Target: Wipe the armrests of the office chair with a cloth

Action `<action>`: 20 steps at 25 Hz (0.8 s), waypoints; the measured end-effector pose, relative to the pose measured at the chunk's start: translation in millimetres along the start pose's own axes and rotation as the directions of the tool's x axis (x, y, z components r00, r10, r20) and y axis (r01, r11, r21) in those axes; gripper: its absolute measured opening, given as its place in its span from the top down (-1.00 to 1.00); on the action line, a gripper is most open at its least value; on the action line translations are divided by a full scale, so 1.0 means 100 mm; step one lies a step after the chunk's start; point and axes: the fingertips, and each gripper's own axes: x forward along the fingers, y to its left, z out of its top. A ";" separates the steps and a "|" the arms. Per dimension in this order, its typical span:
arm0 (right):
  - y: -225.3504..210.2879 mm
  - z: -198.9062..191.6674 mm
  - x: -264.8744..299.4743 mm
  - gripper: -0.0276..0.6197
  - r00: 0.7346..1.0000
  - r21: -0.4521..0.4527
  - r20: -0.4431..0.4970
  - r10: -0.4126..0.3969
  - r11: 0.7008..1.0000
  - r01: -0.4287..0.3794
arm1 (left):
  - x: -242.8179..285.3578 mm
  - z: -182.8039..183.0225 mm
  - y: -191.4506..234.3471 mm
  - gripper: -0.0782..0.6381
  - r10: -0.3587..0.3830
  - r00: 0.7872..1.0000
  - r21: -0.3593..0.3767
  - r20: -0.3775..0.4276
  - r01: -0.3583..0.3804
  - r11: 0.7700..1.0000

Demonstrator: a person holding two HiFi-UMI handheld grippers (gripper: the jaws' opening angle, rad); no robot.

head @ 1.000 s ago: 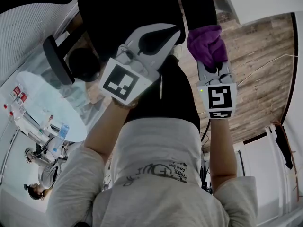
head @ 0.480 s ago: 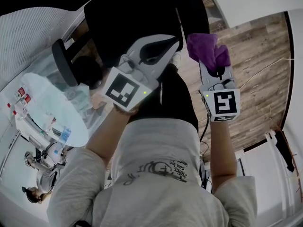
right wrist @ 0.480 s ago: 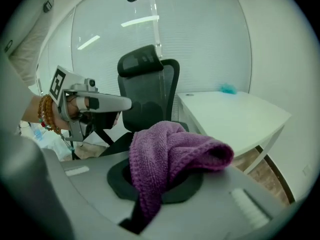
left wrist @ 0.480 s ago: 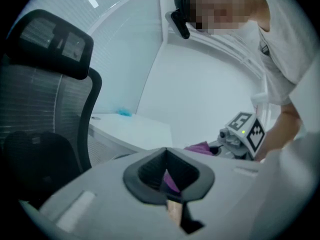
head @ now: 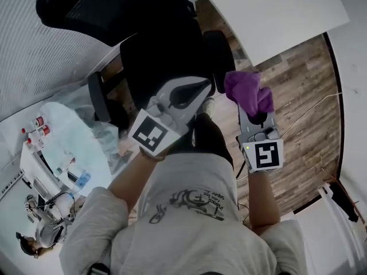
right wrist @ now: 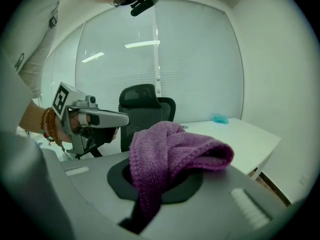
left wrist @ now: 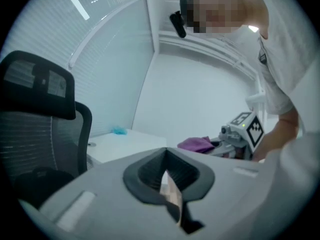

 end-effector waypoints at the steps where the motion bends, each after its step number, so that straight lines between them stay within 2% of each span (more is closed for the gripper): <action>1: -0.01 0.09 -0.06 0.82 1.000 -0.013 0.001 0.000 1.000 0.000 | 0.00 0.12 -0.03 0.78 0.002 1.000 0.003 0.011 -0.002 1.000; 10: 0.01 1.00 -0.54 0.82 0.993 -0.072 0.111 -0.034 0.996 0.042 | -0.09 0.98 -0.45 0.78 -0.018 0.996 0.049 0.087 0.014 0.999; 15: 0.01 1.42 -0.87 0.82 0.981 -0.089 0.182 -0.061 0.993 0.078 | -0.21 1.37 -0.54 0.78 0.029 0.990 0.038 0.137 -0.034 0.999; 20: 0.03 1.67 -1.07 0.82 0.974 -0.096 0.218 -0.066 0.991 0.088 | -0.29 1.60 -0.63 0.78 0.057 0.985 0.064 0.161 -0.068 0.996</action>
